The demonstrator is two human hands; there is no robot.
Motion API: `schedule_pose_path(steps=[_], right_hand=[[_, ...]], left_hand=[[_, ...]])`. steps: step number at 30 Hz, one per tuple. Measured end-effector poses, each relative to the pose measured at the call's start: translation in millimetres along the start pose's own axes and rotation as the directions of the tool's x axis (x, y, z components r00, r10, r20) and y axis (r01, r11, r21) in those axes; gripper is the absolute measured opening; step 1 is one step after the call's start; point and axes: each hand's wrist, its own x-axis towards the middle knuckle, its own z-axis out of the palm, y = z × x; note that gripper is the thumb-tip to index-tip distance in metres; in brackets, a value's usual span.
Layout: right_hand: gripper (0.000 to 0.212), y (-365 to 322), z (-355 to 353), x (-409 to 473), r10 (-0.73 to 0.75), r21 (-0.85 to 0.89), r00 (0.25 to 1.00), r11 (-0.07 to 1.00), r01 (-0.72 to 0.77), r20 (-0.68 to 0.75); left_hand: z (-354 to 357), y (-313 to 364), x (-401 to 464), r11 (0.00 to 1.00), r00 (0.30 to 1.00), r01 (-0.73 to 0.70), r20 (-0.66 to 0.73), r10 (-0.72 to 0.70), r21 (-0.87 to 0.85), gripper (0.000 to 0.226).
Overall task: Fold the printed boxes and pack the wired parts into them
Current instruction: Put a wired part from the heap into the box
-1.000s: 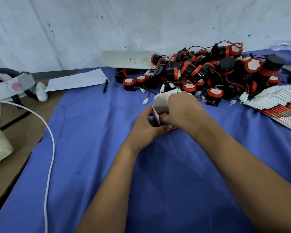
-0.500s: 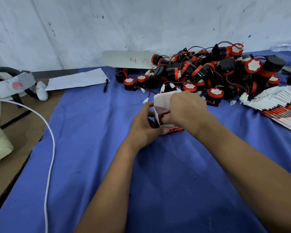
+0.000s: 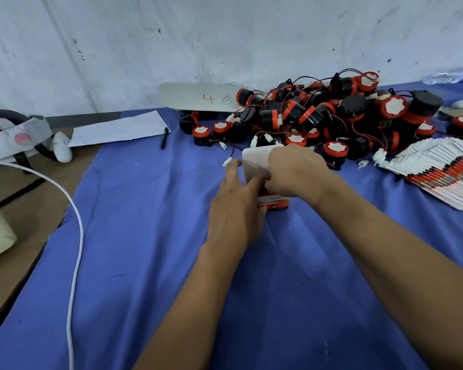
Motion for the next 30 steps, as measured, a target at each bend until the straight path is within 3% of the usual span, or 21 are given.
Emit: schedule_pose_path(steps=[3, 6, 9, 13, 16, 20, 24, 27, 30], right_hand=[[0.024, 8, -12, 0, -0.038, 0.042, 0.99, 0.999, 0.033, 0.138], [0.009, 24, -26, -2, -0.069, 0.222, 0.954, 0.975, 0.002, 0.293], [0.018, 40, -34, -8, -0.042, 0.399, 0.983, 0.917, -0.033, 0.178], [0.015, 37, -32, -18, -0.008, 0.474, 0.997, 0.879, 0.045, -0.08], [0.016, 26, -29, -21, -0.005, 0.529, 0.985, 0.843, 0.098, -0.174], [0.015, 7, -15, -19, -0.036, 0.379, 0.966, 0.915, 0.134, -0.256], [0.015, -11, 2, -20, -0.101, 0.137, 0.972, 0.982, 0.131, -0.211], [0.029, -14, 10, -21, -0.096, 0.109, 0.98, 0.987, 0.116, -0.173], [0.022, -5, 14, -16, -0.082, 0.18, 0.983, 0.977, 0.112, -0.166]], left_hand=[[2, 3, 0, 0.999, 0.998, 0.039, 0.038, -0.04, 0.027, 0.042], [0, 2, 0, 0.997, 0.997, 0.073, 0.026, -0.073, 0.009, 0.036], [1, 0, 0, 0.996, 0.995, 0.093, 0.02, -0.093, -0.012, 0.038], [4, -1, 2, 0.992, 0.993, 0.117, 0.014, -0.116, -0.04, 0.036], [6, -3, 3, 0.989, 0.993, 0.122, 0.004, -0.122, -0.079, 0.038], [8, -5, 4, 0.985, 0.991, 0.132, 0.004, -0.132, -0.109, 0.039], [9, -7, 5, 0.982, 0.996, 0.084, 0.019, -0.082, -0.168, 0.026], [11, -10, 4, 0.976, 0.999, 0.038, 0.005, -0.038, -0.215, 0.016], [15, -15, 6, 0.965, 1.0, 0.021, 0.003, -0.021, -0.261, 0.026]])
